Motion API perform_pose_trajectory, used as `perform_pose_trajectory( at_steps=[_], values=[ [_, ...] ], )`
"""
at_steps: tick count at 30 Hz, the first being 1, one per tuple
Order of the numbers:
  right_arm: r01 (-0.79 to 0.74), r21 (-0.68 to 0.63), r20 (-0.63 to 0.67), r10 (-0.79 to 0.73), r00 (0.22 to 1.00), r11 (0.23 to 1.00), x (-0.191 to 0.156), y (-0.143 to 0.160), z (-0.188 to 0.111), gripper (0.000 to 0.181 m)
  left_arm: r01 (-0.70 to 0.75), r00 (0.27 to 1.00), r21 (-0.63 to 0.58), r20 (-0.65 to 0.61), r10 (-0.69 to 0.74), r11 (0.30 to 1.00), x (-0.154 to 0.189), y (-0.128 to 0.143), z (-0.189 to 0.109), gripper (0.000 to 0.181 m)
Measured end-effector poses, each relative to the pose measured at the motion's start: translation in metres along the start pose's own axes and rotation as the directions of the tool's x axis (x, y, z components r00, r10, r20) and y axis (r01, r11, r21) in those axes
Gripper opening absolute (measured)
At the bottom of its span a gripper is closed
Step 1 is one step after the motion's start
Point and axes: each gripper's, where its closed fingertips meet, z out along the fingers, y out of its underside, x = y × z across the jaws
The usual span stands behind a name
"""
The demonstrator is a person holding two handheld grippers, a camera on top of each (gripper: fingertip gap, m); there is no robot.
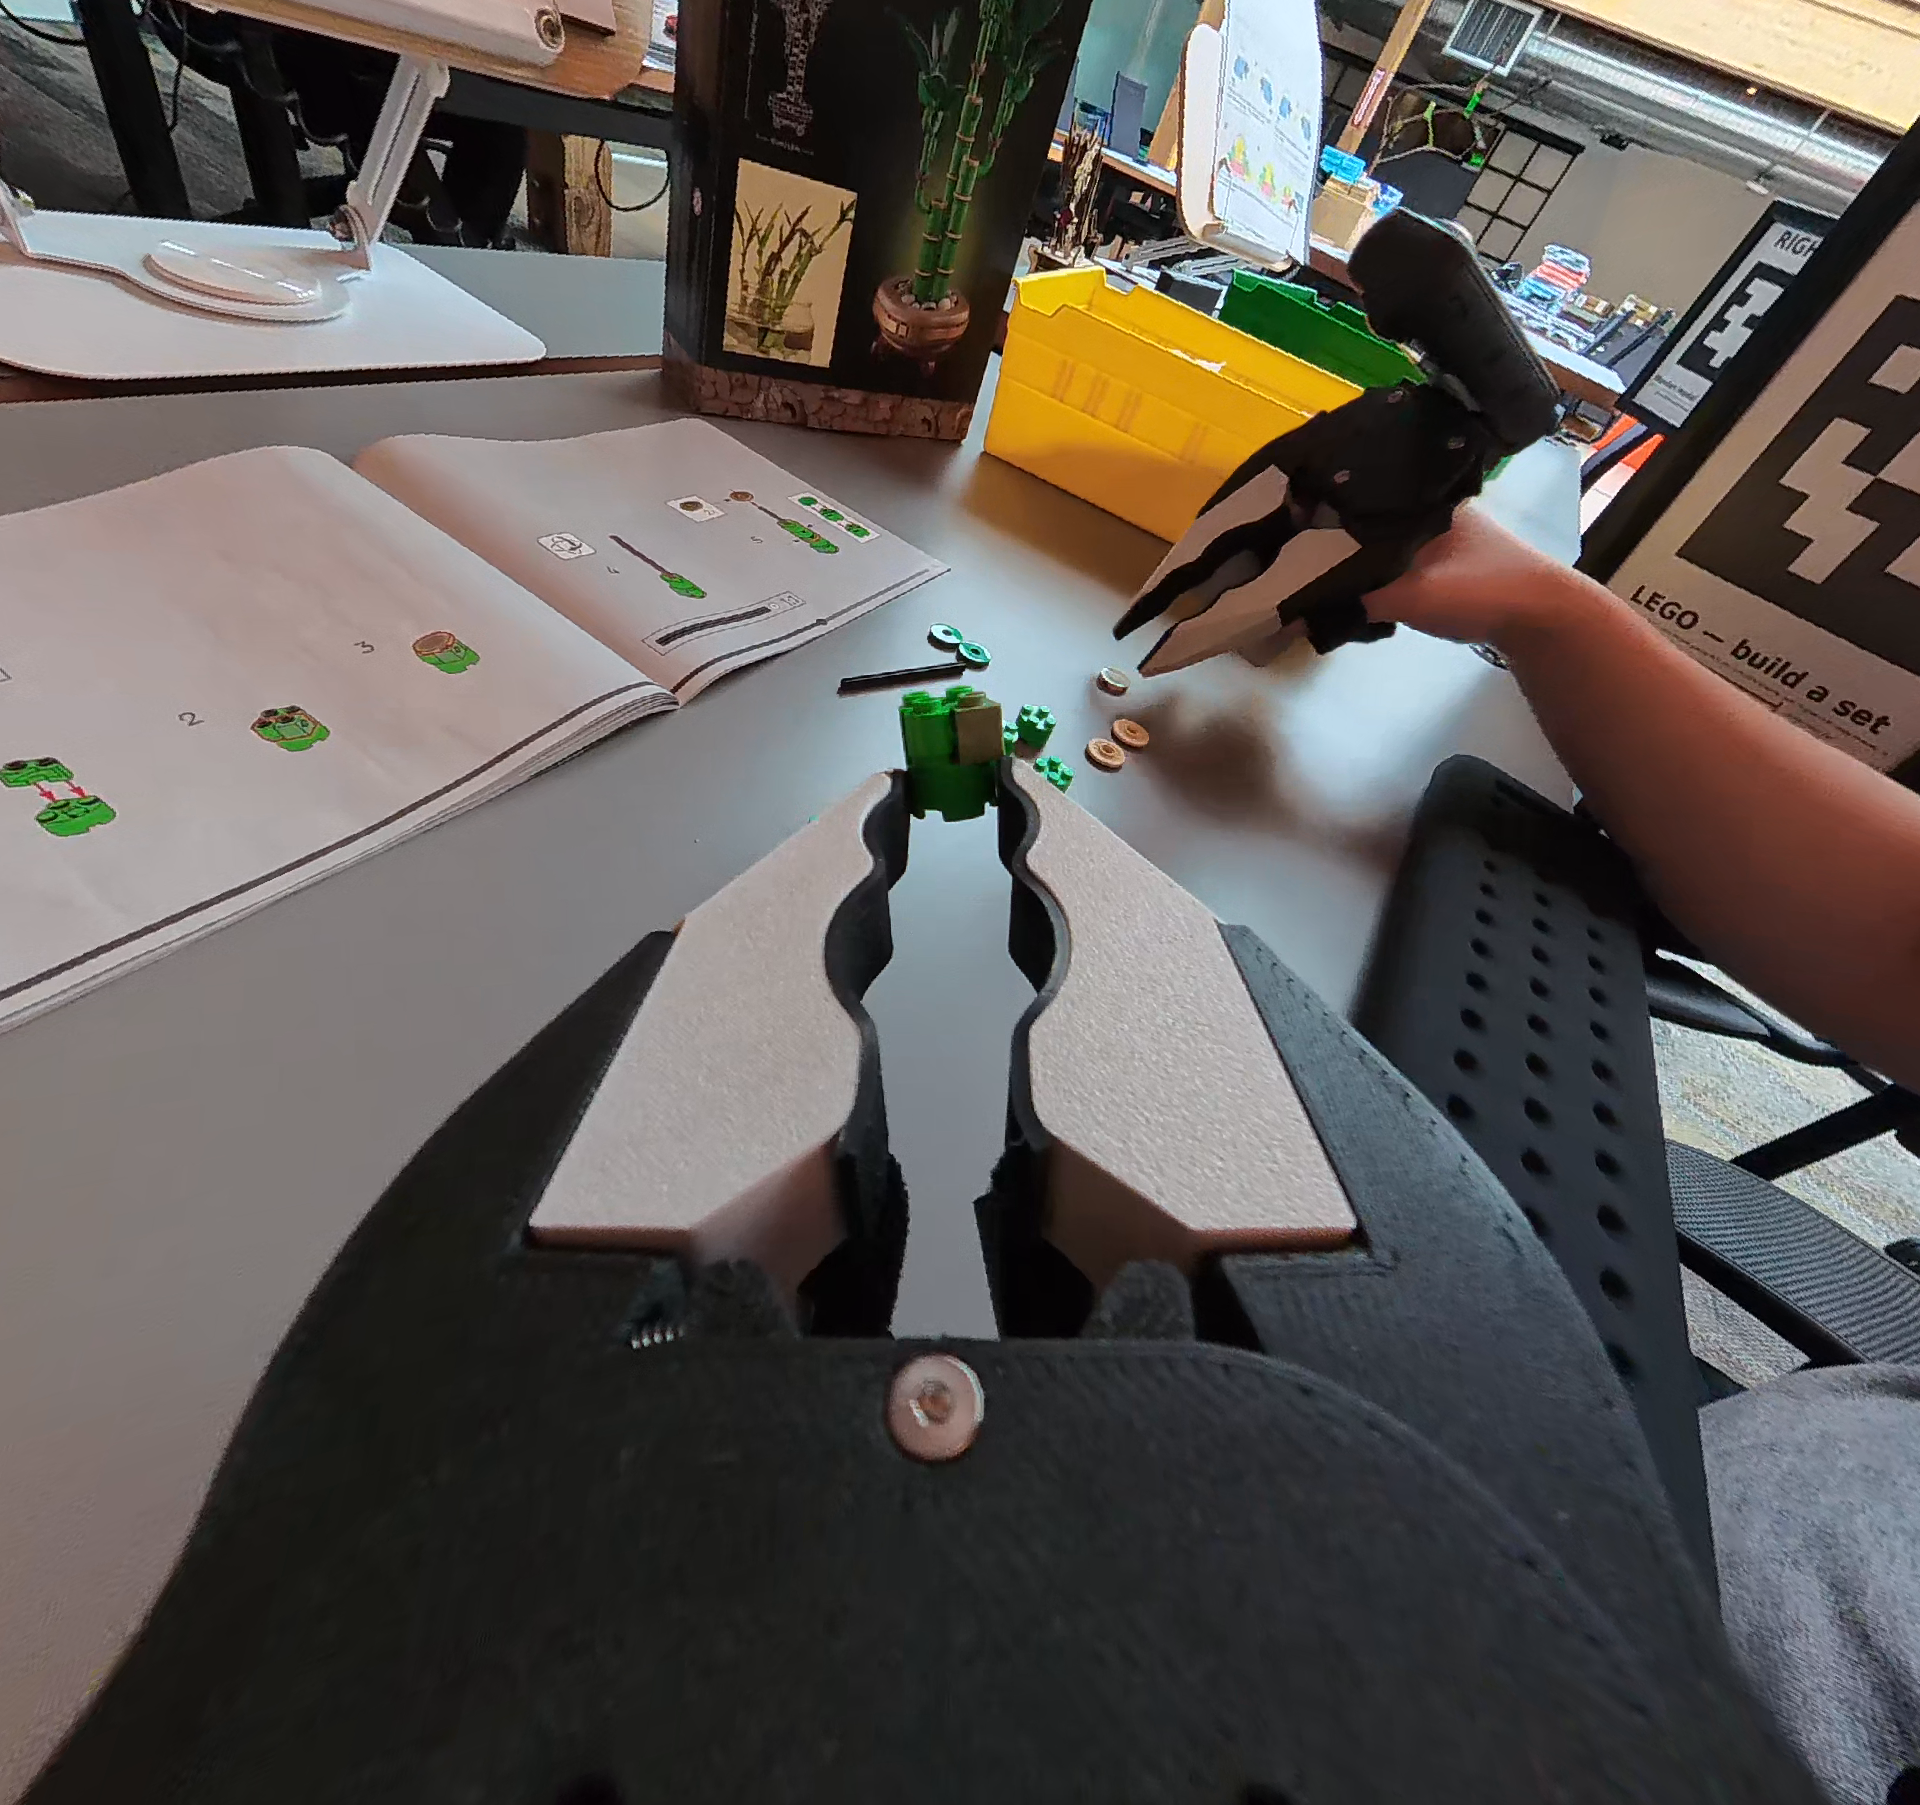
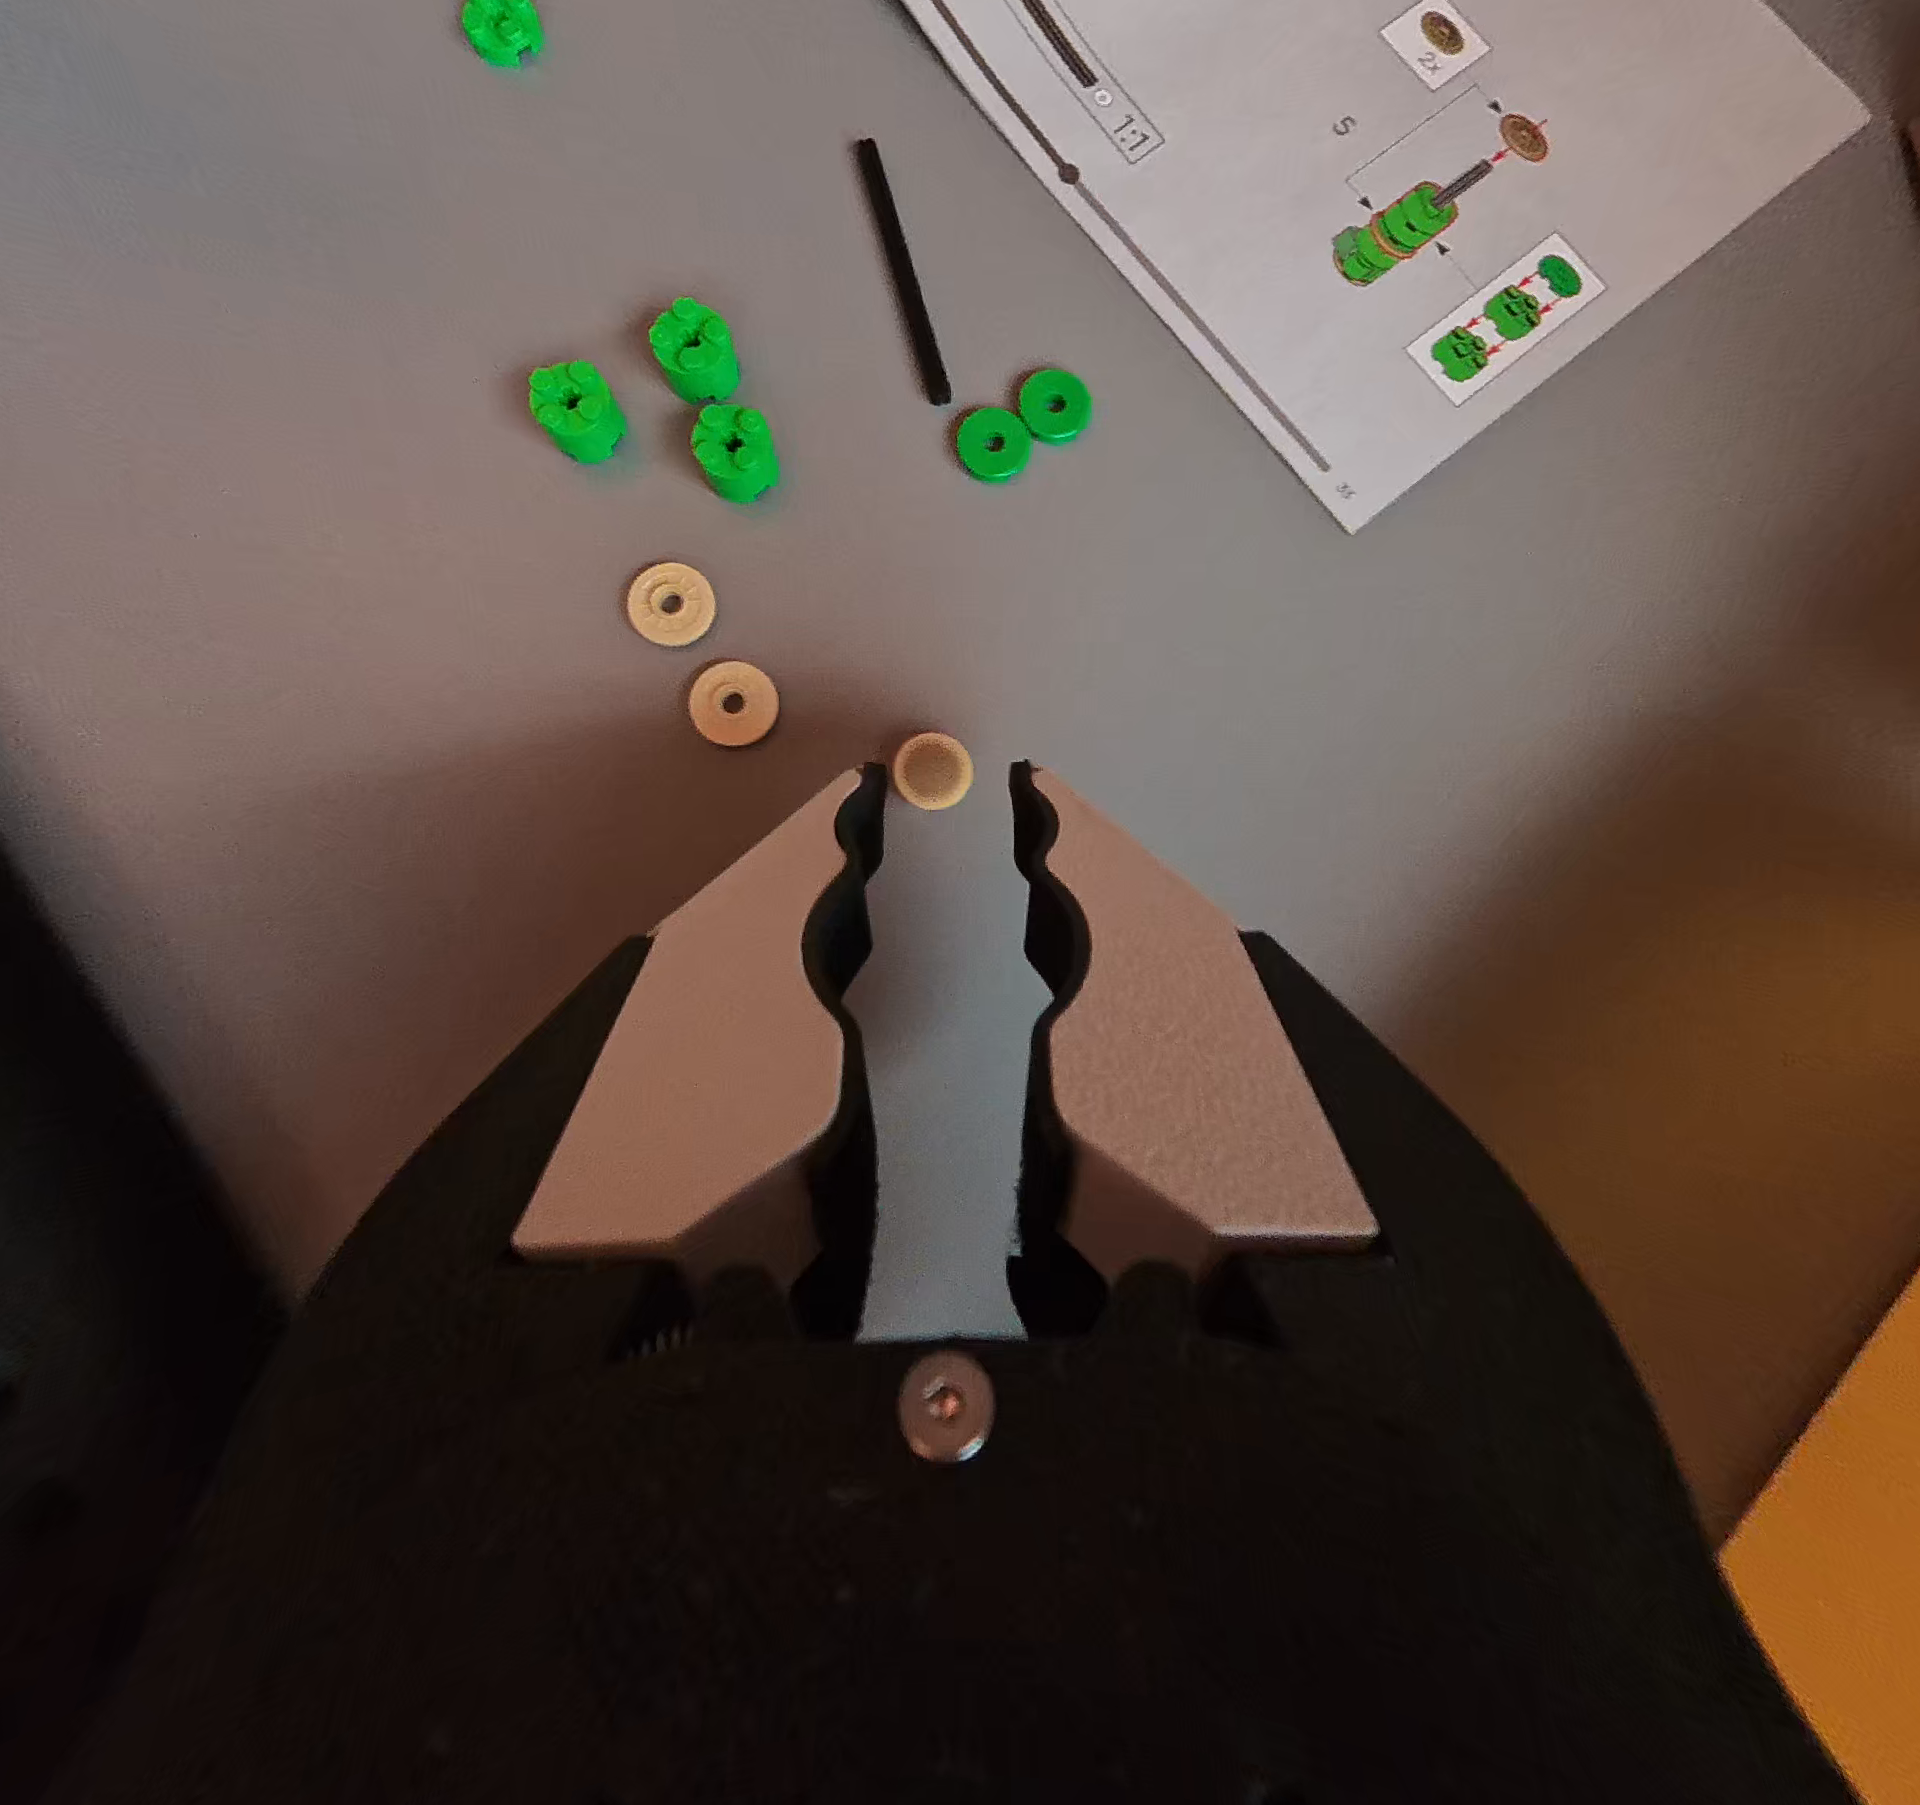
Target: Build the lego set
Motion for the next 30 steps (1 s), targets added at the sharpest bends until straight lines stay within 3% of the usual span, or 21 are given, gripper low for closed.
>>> perform_pose_trajectory(
  at_steps=[4, 11, 20, 23, 26, 28, 30],
  values=[
    [0.051, -0.026, -0.009, -0.052, 0.999, 0.998, 0.0, 0.002, 0.006, 0.024, 0.001, 1.0, -0.007, -0.004, -0.001, 1.0, 0.001, 0.002, 0.001, 0.015],
    [0.017, -0.053, 0.043, -0.015, 0.999, 0.998, -0.002, 0.006, 0.012, 0.022, 0.007, 1.0, -0.01, -0.004, -0.007, 1.0, 0.0, 0.003, 0.001, 0.014],
    [0.017, 0.004, 0.067, -0.017, 0.998, 1.0, -0.01, -0.005, 0.01, 0.015, -0.012, 1.0, -0.017, -0.007, 0.012, 1.0, 0.002, 0.004, 0.002, 0.014],
    [0.039, 0.175, 0.135, -0.063, 0.989, 0.984, -0.036, -0.059, -0.006, 0.014, -0.052, 0.999, -0.019, -0.013, 0.052, 0.998, 0.007, 0.003, 0.003, 0.014],
    [-0.019, 0.406, 0.343, -0.133, 0.93, 0.914, -0.091, -0.138, -0.03, 0.014, -0.114, 0.993, -0.042, -0.022, 0.113, 0.993, 0.013, 0.006, 0.006, 0.015],
    [-0.124, 0.432, 0.514, -0.131, 0.847, 0.893, -0.122, -0.174, -0.033, 0.015, -0.176, 0.984, -0.047, -0.007, 0.176, 0.983, 0.016, 0.006, 0.006, 0.015],
    [-0.216, 0.375, 0.642, -0.084, 0.762, 0.901, -0.141, -0.195, -0.024, 0.015, -0.231, 0.973, -0.047, 0.012, 0.232, 0.972, 0.018, 0.006, 0.005, 0.015]
  ],
)
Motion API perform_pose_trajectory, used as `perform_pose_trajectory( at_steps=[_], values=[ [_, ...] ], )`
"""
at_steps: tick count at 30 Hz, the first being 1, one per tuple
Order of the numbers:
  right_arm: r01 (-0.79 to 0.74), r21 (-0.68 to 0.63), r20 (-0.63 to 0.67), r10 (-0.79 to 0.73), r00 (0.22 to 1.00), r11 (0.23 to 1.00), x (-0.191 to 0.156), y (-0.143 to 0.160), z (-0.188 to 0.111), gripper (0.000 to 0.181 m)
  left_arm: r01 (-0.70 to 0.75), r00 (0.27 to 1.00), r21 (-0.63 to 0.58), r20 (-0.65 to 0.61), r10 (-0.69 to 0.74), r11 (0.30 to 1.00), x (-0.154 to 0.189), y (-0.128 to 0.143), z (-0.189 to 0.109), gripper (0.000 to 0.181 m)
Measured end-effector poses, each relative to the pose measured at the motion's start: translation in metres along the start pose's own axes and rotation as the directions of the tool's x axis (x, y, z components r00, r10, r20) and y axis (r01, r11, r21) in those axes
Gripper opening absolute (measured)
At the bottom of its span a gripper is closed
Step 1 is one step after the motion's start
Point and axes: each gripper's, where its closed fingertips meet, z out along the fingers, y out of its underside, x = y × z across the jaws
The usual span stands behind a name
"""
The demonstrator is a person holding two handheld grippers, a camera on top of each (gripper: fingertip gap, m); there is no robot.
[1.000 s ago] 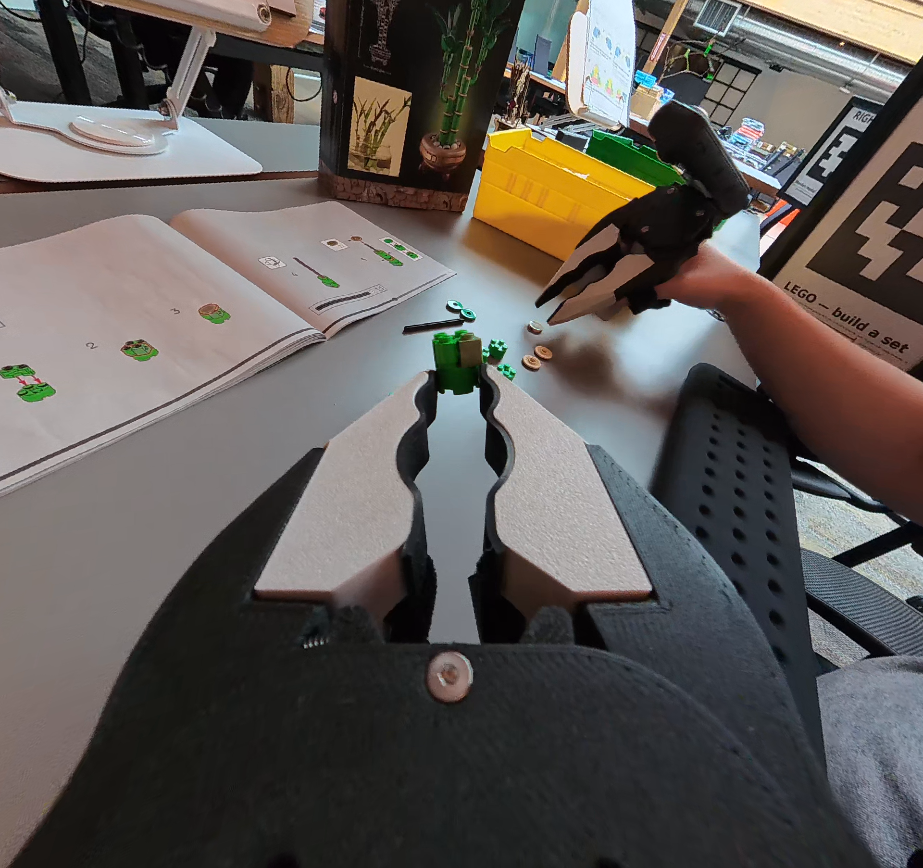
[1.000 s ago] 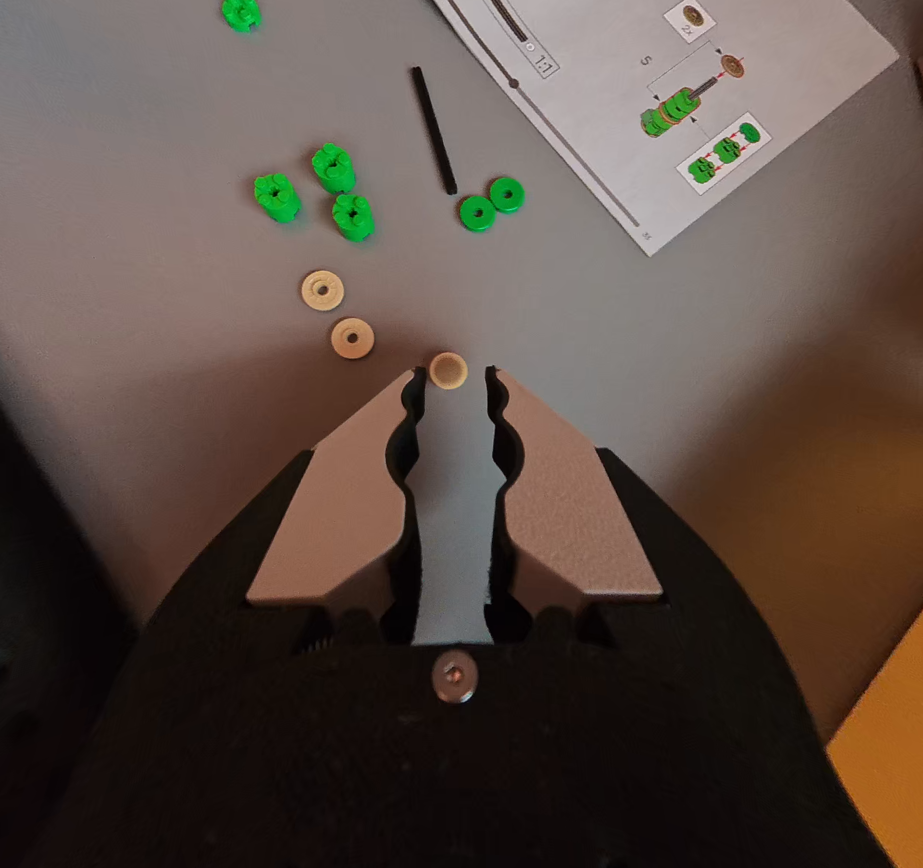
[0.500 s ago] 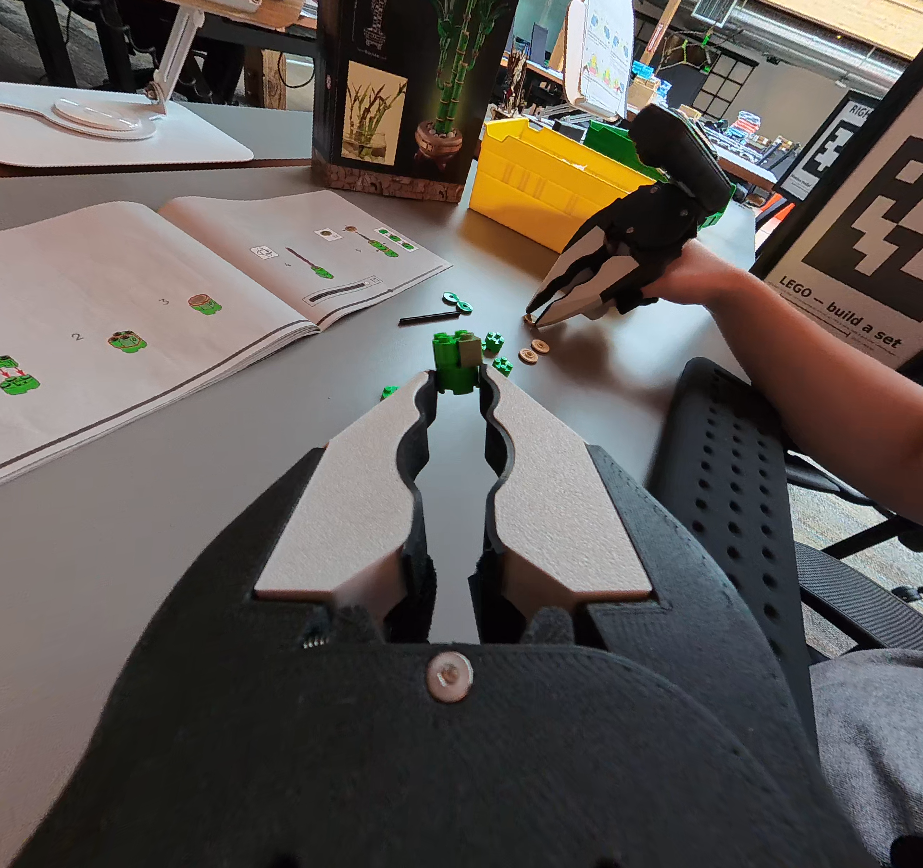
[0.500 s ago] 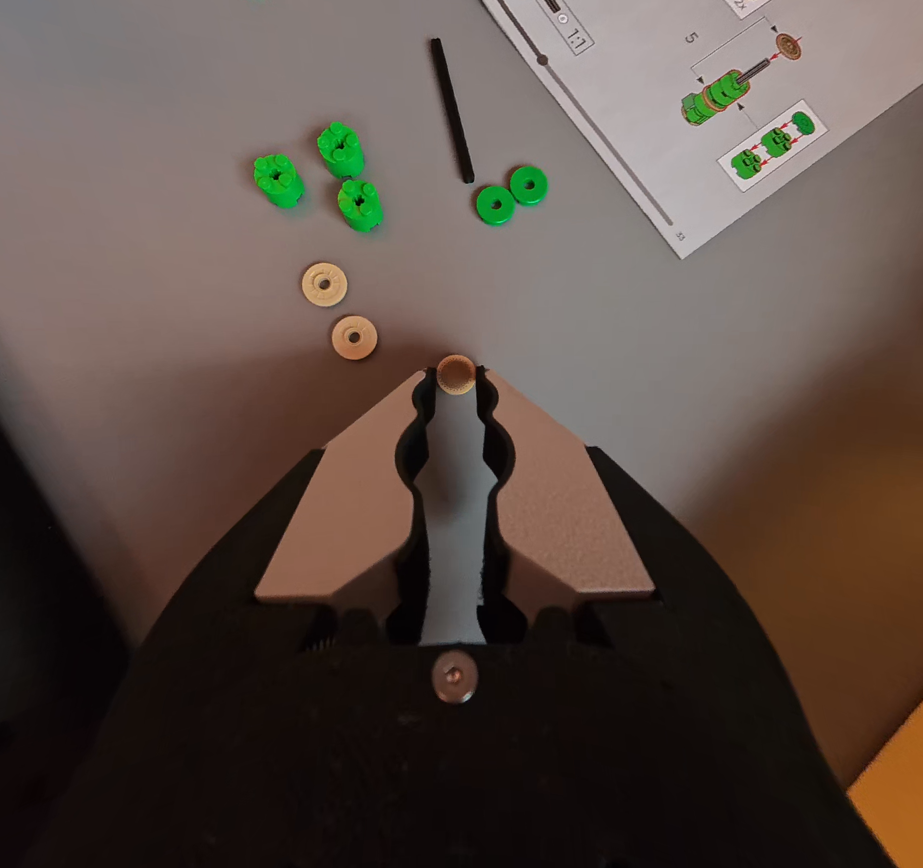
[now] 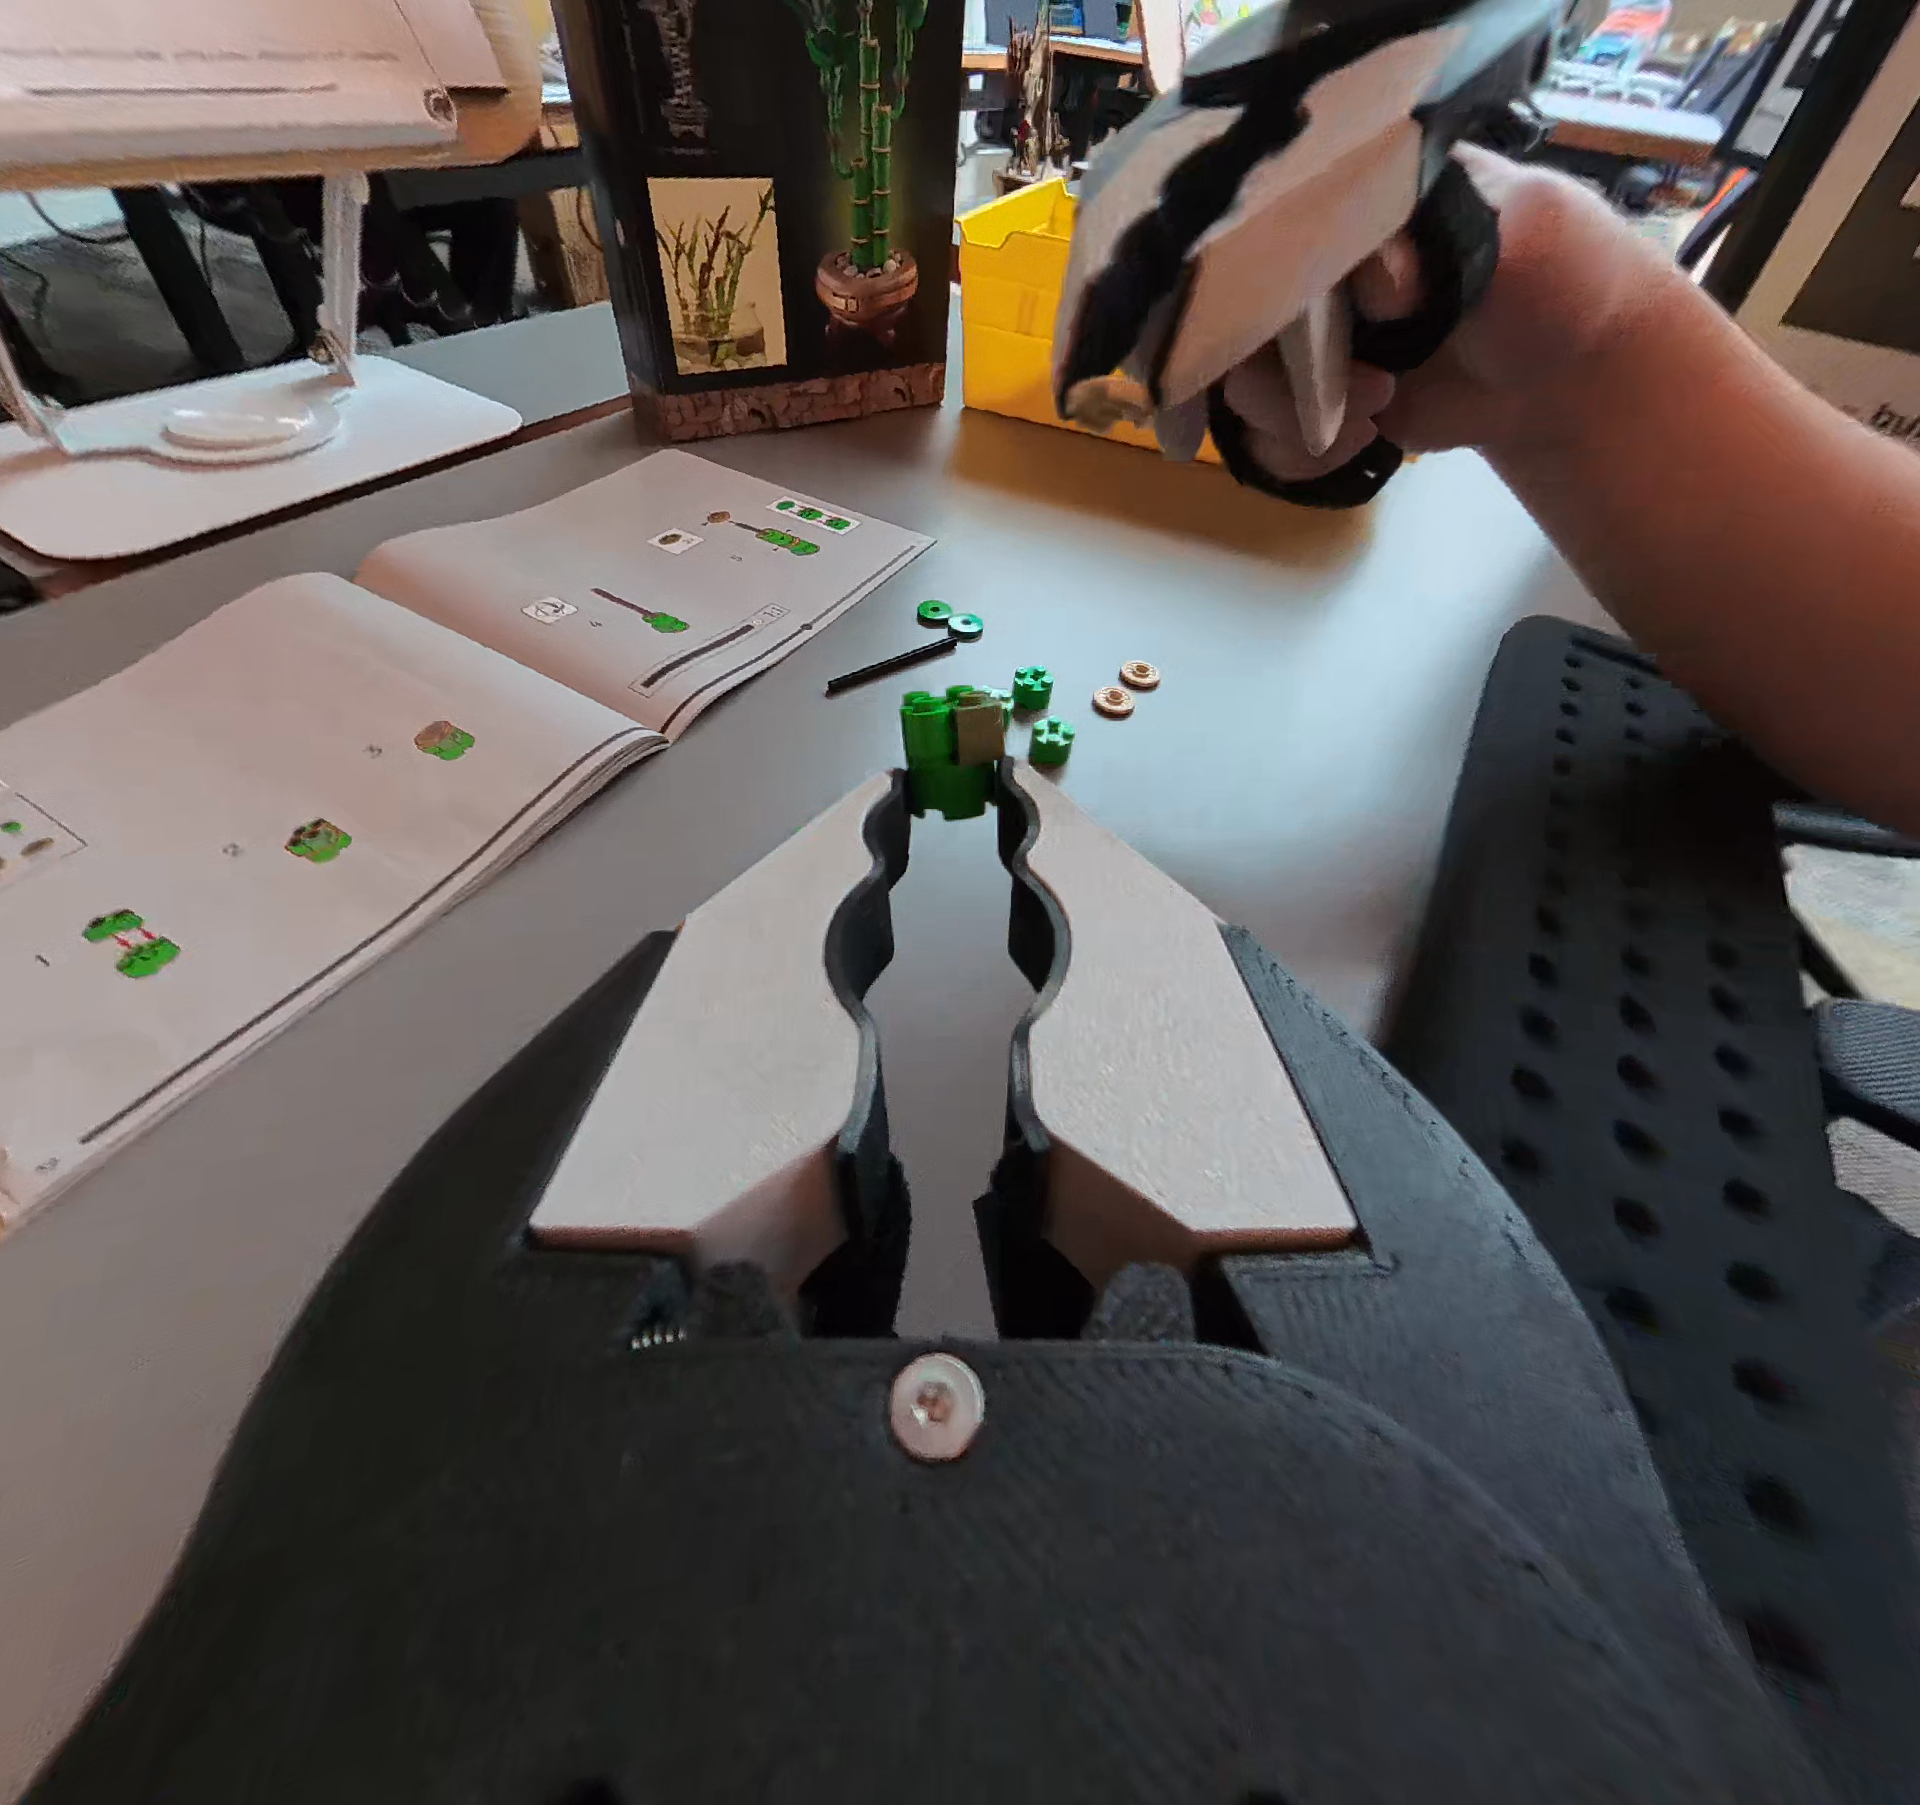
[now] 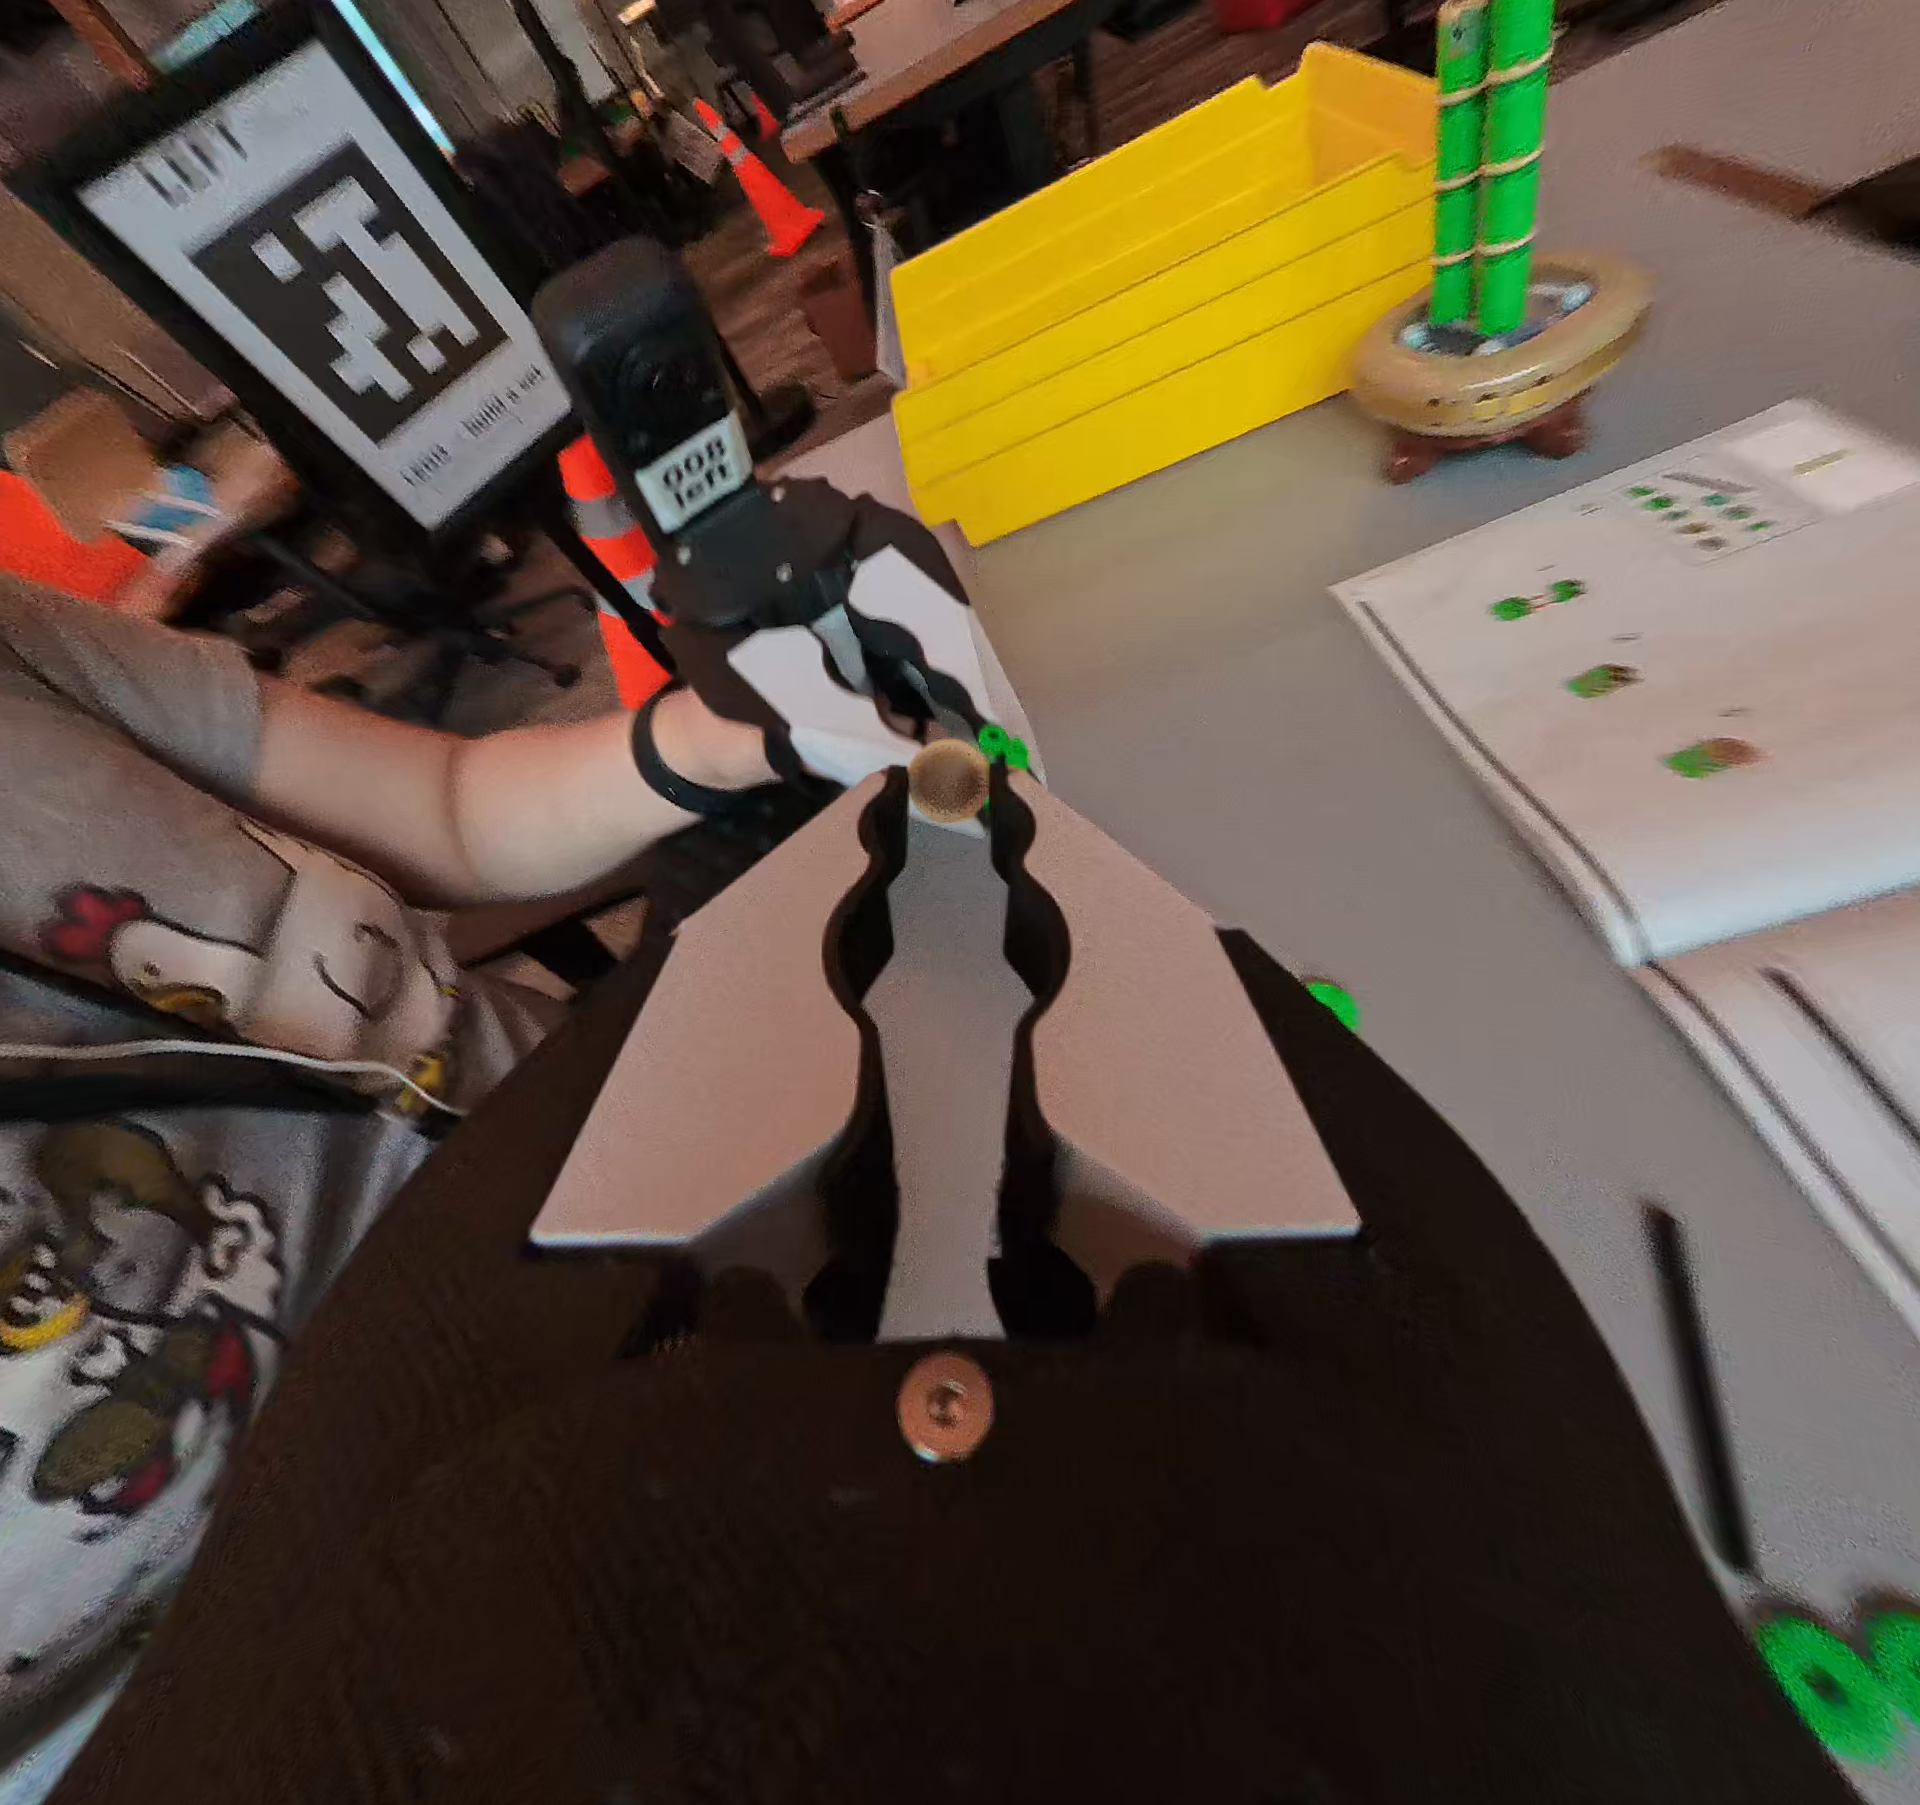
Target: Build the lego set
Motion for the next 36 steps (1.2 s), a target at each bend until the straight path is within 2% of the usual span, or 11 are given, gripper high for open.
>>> perform_pose_trajectory(
  at_steps=[4, 9, 15, 23, 36],
  values=[
    [-0.165, -0.047, 0.094, 0.169, 0.981, 0.985, 0.005, 0.002, 0.034, 0.014, -0.004, 1.0, -0.024, -0.008, 0.004, 1.0, 0.002, 0.005, 0.002, 0.015],
    [-0.241, -0.086, 0.137, 0.251, 0.958, 0.967, 0.006, 0.013, 0.046, 0.014, 0.05, 0.998, -0.016, -0.044, -0.051, 0.999, 0.004, 0.004, 0.002, 0.015],
    [-0.17, -0.097, 0.143, 0.182, 0.973, 0.981, 0.008, 0.019, 0.045, 0.014, 0.103, 0.992, -0.009, -0.078, -0.103, 0.995, 0.005, 0.002, -0.001, 0.015],
    [-0.035, -0.132, 0.132, 0.052, 0.99, 0.991, 0.009, 0.026, 0.047, 0.015, 0.061, 0.995, -0.033, -0.071, -0.064, 0.998, 0.007, 0.005, 0.001, 0.015],
    [-0.027, -0.154, 0.101, 0.043, 0.994, 0.988, 0.011, 0.03, 0.045, 0.015, -0.021, 0.999, -0.063, -0.04, 0.018, 0.998, 0.009, 0.008, 0.003, 0.015]
  ],
)
